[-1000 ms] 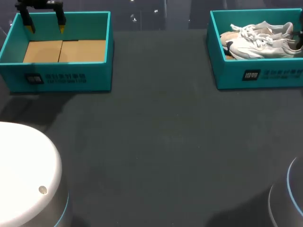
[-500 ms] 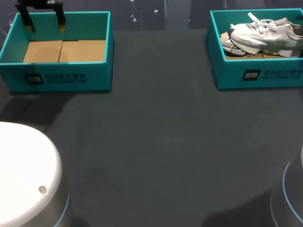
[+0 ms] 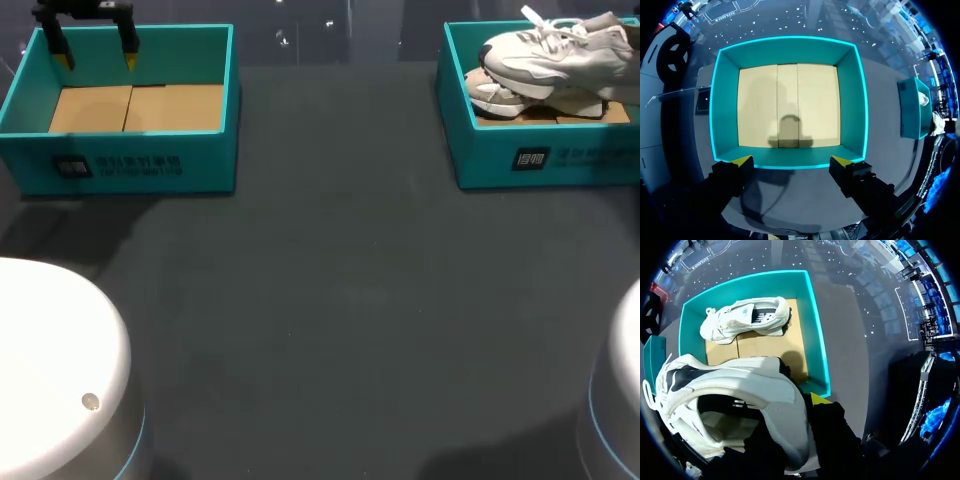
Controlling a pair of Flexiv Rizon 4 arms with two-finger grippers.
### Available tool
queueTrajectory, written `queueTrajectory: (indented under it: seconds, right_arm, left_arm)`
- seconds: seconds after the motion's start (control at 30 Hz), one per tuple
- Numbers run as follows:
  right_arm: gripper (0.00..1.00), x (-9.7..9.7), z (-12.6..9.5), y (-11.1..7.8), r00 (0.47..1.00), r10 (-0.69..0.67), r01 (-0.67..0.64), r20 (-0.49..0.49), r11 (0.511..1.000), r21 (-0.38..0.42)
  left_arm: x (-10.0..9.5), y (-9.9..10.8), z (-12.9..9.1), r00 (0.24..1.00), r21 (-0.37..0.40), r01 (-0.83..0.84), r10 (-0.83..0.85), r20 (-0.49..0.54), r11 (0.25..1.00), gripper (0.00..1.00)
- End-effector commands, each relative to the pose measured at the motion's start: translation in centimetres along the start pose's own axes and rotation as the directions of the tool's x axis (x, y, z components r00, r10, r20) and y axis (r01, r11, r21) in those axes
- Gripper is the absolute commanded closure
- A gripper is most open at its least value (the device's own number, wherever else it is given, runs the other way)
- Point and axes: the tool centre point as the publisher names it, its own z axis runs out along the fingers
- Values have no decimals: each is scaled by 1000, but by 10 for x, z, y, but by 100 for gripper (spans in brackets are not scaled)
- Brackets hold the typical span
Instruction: Take the shoe out of the shoebox, open the shoe tongue, remove and reinsert the insole, then place the shoe into the shoebox
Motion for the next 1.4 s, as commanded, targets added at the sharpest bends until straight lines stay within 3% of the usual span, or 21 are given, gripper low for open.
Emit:
queueTrajectory:
  seconds: [0.03,0.2,0.33,0.43,0.87,1.13,1.4]
  right_arm:
    - [100,2,-31,-25,1000,-5,6,18,998,-62]
    - [100,11,-52,-40,999,-6,10,51,996,-87]
    - [100,31,-66,-60,996,-10,20,89,993,-114]
    - [100,47,-74,-78,992,-16,35,126,988,-151]
    - [100,123,-93,-167,986,30,-4,164,987,-158]
    - [100,177,-96,-220,984,44,-18,174,989,-150]
    - [100,225,-82,-267,983,43,-24,177,994,-108]
  left_arm:
    - [0,0,0,1000,-1,0,0,1,1000,0]
    - [0,0,0,1000,-1,0,0,1,1000,0]
    - [0,0,0,1000,-1,0,0,1,1000,0]
    - [0,0,0,1000,-1,0,0,1,1000,0]
    - [0,0,0,1000,-1,0,0,1,1000,0]
    - [0,0,0,1000,-1,0,0,1,1000,0]
    - [0,0,0,1000,-1,0,0,1,1000,0]
